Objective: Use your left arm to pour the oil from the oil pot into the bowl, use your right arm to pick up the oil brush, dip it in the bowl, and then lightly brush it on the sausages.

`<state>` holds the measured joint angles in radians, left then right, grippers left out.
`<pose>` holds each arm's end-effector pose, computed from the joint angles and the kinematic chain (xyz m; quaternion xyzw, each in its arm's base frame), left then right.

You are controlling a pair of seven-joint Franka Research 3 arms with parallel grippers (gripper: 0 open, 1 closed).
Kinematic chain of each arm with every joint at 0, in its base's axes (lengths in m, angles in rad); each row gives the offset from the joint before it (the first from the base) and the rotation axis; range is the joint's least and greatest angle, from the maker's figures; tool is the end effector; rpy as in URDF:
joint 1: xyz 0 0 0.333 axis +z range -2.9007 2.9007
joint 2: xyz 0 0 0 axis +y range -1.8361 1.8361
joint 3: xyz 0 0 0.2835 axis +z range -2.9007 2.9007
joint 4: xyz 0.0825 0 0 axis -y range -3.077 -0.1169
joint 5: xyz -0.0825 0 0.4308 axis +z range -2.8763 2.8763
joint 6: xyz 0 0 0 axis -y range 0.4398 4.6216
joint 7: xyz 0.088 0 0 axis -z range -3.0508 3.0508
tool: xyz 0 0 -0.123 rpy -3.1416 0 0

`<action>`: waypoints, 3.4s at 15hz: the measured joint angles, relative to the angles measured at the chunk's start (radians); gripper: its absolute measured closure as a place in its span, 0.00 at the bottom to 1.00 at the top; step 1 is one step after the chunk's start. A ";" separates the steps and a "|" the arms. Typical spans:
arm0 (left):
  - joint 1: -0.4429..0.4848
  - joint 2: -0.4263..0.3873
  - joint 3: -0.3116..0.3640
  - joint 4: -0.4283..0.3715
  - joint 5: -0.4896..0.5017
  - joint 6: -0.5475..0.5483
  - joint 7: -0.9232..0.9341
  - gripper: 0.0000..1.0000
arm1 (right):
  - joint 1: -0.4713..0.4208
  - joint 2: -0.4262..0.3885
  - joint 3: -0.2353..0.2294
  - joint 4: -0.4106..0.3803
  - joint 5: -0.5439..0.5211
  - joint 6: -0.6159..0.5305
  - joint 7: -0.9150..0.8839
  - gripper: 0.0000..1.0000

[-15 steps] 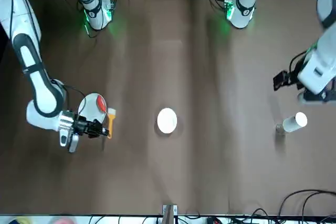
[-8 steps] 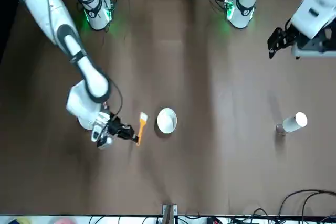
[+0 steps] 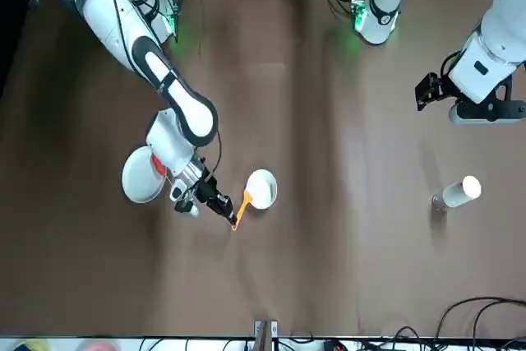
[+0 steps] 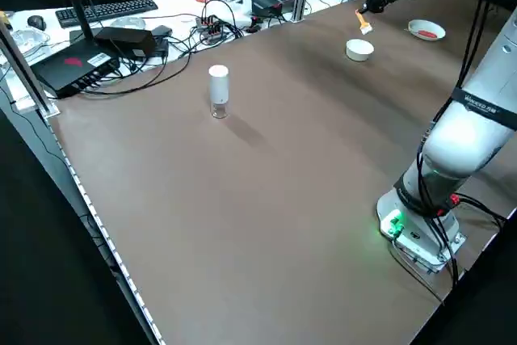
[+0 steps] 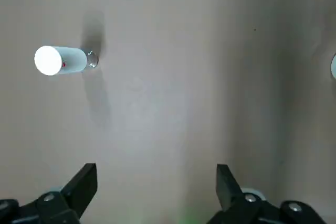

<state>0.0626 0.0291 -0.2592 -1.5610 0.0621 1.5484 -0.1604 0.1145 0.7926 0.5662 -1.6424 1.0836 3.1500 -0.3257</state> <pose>0.5958 -0.1090 0.5624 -0.9993 0.0180 0.0152 0.0305 0.6363 0.3536 0.1747 -0.8908 0.1773 -0.1969 0.3691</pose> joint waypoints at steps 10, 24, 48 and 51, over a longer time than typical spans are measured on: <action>0.001 0.020 0.005 0.000 -0.007 0.000 -0.026 0.00 | 0.065 0.062 -0.024 0.022 0.007 0.055 0.003 0.96; 0.001 0.027 0.005 0.000 -0.007 0.000 -0.026 0.00 | 0.059 0.022 -0.060 0.065 0.008 0.075 0.046 0.45; 0.001 0.027 0.007 0.000 -0.007 0.000 -0.026 0.00 | -0.201 -0.458 -0.537 0.069 -0.799 -1.469 0.140 0.52; 0.001 0.028 0.007 0.000 -0.007 0.000 -0.026 0.00 | -0.181 -0.566 -0.559 0.068 -0.850 -1.586 0.152 0.44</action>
<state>0.0640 0.0566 -0.2519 -1.5609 0.0549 1.5480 -0.1862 -0.0667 0.2261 0.0074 -1.5742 0.2337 1.5637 -0.1736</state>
